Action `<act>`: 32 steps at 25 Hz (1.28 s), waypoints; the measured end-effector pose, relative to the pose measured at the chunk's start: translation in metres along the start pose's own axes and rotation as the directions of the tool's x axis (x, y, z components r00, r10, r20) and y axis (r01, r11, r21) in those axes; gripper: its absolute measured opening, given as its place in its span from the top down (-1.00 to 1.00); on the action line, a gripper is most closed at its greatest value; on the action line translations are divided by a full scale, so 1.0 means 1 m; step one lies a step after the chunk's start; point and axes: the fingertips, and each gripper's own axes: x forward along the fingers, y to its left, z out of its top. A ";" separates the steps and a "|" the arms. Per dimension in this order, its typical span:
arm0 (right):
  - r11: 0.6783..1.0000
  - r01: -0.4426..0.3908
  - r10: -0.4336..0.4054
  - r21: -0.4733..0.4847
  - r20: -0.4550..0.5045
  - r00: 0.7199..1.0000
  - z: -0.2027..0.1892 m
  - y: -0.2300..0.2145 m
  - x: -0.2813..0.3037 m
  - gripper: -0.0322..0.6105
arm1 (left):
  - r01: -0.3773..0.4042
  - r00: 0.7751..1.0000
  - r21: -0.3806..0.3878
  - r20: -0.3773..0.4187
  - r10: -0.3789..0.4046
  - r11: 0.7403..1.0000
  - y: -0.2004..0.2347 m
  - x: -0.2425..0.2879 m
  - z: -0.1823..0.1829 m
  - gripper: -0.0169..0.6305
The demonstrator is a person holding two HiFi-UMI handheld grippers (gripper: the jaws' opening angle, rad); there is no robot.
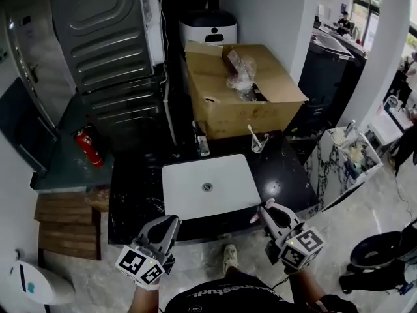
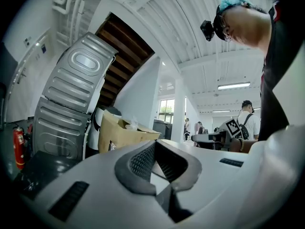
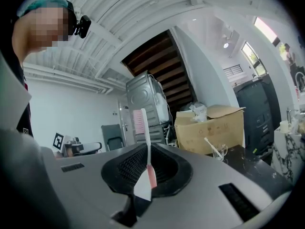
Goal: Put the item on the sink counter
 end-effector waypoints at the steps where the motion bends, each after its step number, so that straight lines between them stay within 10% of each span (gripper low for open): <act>1: 1.000 -0.006 0.006 0.005 -0.001 1.000 0.003 -0.013 0.010 0.73 | 0.000 1.000 0.002 0.002 0.000 1.000 0.004 0.017 0.001 0.90; 13: 0.994 -0.084 0.083 0.064 0.020 0.996 0.044 -0.149 0.084 0.73 | 0.039 0.999 0.020 -0.009 -0.039 0.999 0.018 0.206 0.009 0.90; 32: 0.970 0.101 -0.122 0.221 0.080 0.989 0.043 -0.304 0.164 0.73 | 0.049 0.993 -0.056 -0.107 -0.055 0.997 0.068 0.250 -0.021 0.90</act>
